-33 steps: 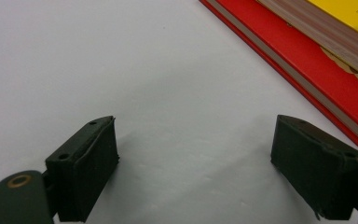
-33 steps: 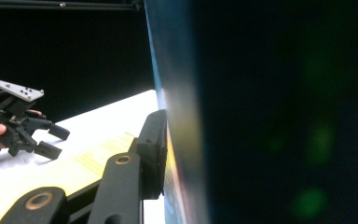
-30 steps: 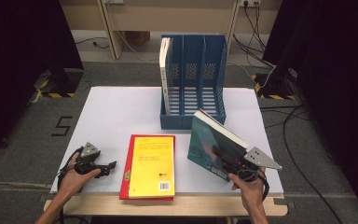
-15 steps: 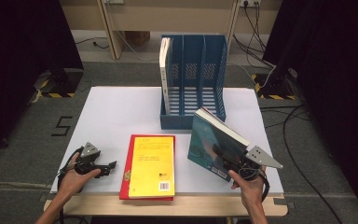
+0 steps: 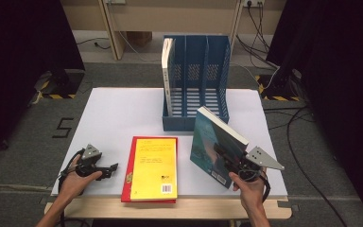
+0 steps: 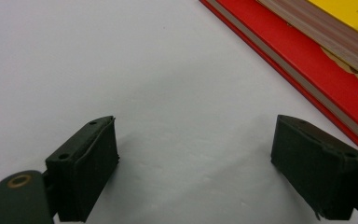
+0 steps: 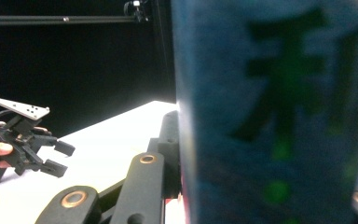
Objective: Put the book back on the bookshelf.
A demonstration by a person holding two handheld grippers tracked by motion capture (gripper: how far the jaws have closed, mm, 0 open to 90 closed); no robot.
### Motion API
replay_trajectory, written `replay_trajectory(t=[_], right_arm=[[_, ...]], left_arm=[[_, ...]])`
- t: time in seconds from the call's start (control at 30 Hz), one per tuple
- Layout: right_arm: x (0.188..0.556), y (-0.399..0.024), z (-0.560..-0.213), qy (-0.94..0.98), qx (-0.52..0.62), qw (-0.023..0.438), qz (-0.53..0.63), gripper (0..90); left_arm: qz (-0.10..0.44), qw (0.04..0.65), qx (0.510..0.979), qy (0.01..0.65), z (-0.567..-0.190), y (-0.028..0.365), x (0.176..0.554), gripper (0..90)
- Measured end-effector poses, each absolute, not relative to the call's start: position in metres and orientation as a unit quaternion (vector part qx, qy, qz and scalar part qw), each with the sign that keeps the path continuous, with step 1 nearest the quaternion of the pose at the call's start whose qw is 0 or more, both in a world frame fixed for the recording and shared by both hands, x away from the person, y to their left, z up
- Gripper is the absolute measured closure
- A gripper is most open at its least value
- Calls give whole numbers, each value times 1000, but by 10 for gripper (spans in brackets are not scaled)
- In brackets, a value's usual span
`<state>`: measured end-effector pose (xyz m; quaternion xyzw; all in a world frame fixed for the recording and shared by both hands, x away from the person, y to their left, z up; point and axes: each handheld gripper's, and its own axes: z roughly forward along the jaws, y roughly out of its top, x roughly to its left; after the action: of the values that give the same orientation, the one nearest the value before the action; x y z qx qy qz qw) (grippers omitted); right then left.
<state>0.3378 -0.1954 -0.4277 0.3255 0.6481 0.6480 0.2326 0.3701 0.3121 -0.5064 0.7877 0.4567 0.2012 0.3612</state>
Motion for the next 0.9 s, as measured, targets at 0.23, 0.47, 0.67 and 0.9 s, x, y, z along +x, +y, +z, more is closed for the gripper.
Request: replay_trajectory(t=[0.23,0.47,0.67,0.9], right_arm=[[339,-192,-417,641,342,220,652,741],[340,-193,-398,635,339,237,653,741],[352,-191,-379,619,345,239,664,742],[369,-183,-352,614,339,248,668,742]], left_arm=[[201,361,788,457,-506,312,370,134],[202,361,788,457,-506,312,370,133],[203,360,789,455,-506,312,370,134],[204,360,788,455,-507,312,370,133]])
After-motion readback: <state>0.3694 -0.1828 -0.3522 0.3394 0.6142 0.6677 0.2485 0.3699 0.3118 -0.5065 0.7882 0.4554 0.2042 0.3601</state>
